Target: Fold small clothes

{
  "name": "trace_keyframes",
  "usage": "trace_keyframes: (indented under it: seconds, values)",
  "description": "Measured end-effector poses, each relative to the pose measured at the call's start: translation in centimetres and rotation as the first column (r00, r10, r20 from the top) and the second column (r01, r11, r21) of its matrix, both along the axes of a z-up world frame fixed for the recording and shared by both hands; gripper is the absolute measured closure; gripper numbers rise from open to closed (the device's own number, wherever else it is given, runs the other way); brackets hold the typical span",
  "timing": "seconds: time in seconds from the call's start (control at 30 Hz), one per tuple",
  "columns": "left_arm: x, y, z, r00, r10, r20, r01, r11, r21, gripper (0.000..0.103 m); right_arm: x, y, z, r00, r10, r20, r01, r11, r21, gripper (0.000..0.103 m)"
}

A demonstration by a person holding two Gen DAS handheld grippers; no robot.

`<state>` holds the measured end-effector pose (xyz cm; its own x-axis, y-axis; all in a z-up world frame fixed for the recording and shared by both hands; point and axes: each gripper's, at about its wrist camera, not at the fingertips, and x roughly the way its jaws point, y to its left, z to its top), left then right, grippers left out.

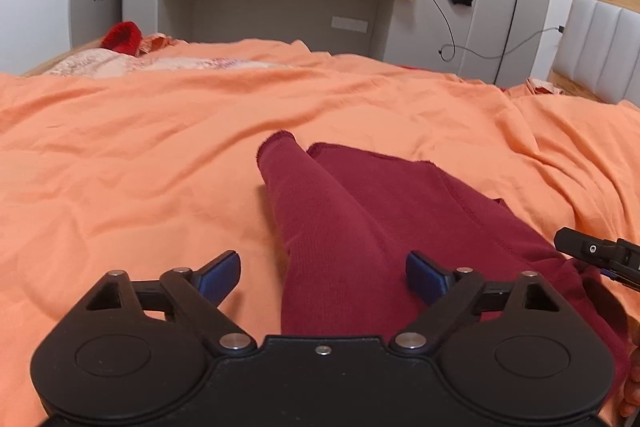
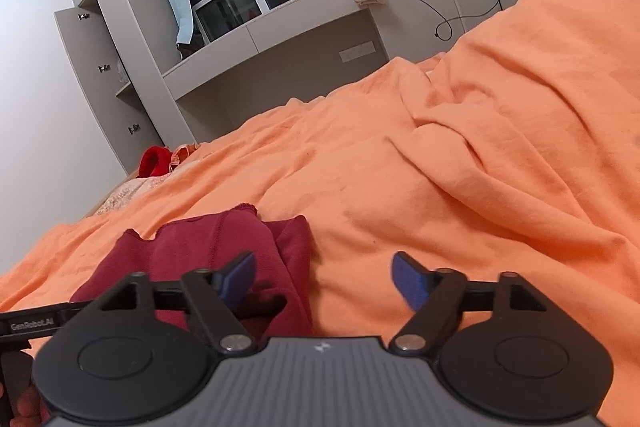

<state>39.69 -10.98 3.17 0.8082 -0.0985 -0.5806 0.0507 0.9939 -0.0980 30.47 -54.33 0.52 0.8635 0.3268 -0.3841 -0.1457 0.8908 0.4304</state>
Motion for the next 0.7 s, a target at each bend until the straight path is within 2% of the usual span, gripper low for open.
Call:
trace_keyframes:
  seconds: [0.1,0.2,0.4,0.57,0.7]
  values:
    - [-1.3,0.0,0.9,1.000,0.029,0.005,-0.029,1.000,0.002,0.004,-1.1,0.2,0.8,0.999,-0.003,0.034,0.004,1.000,-0.018,0.010]
    - [-3.2,0.2,2.4,0.998,0.054,0.039,-0.054,0.999,-0.005,0.002,-2.8,0.4,1.9,0.996,-0.001,0.087,0.005,0.999,-0.036,0.000]
    - [-8.1,-0.2,5.8,0.987,0.049,0.155,-0.054,0.998,0.026,0.001,-7.5,0.9,4.3,0.976,-0.004,0.218,0.008,1.000,-0.016,0.000]
    - [-13.2,-0.4,7.6,0.968,0.031,0.247,-0.042,0.998,0.041,0.001,-12.6,2.2,5.5,0.936,0.004,0.353,0.031,0.995,-0.092,0.000]
    - [-17.2,-0.2,7.7,0.960,0.005,0.279,-0.018,0.999,0.044,0.001,-16.8,2.9,5.9,0.903,-0.010,0.430,0.073,0.989,-0.129,0.000]
